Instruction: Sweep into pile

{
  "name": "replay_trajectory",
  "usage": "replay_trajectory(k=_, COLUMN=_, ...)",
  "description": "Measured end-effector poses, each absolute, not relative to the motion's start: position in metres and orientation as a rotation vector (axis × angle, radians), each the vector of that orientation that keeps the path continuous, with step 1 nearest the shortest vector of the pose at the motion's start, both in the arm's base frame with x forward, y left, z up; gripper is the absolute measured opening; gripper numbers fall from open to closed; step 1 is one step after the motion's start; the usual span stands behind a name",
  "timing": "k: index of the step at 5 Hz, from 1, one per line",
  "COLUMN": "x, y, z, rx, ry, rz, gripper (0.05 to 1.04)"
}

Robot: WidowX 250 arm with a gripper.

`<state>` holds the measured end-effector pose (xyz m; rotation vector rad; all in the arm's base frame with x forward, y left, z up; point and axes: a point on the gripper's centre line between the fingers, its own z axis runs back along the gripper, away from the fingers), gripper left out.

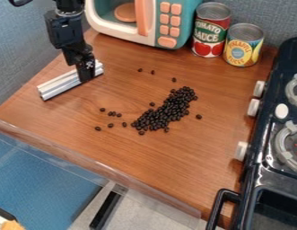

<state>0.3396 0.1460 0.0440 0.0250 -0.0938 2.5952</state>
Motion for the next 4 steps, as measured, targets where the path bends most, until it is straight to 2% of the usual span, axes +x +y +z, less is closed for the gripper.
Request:
replay_trajectory(k=1, x=0.338, y=0.145, z=0.034, rx=0.054, ry=-0.07, rz=2.594, gripper=1.001)
replay_trajectory(k=4, x=0.334, y=0.158, z=0.037, rx=0.057, ry=-0.078, rz=2.622, gripper=1.001)
